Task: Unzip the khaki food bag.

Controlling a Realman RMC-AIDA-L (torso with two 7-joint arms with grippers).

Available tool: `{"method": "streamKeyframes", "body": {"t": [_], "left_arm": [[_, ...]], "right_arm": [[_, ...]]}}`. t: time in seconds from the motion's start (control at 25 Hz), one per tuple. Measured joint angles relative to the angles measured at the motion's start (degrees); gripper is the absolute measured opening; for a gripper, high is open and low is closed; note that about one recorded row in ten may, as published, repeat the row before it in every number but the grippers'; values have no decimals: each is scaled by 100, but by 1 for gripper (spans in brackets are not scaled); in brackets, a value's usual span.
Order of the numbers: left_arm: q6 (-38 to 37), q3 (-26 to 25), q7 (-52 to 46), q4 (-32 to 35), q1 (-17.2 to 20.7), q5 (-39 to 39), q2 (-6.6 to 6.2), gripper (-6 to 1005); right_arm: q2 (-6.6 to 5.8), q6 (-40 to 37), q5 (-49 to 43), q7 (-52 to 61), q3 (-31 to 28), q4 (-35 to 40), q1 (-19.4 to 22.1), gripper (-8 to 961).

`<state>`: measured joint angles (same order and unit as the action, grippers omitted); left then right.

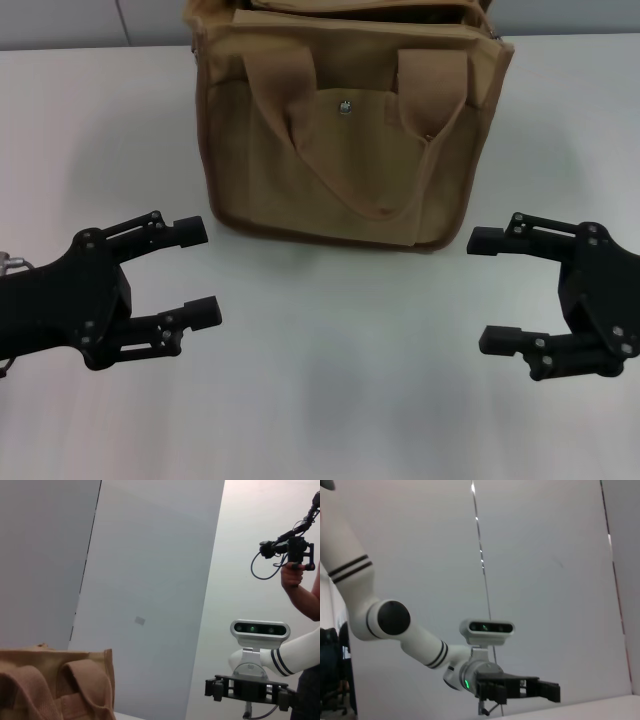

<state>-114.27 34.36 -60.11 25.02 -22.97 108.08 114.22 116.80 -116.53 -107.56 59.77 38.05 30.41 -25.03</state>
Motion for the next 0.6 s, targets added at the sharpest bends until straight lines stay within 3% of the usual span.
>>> {"method": "streamKeyframes", "body": {"t": [0.6], "left_arm": [[-17,10,-1,11,10,-5,22,832]], "right_arm": [[17,204,-11,104,15,-4,-122,843]]}}
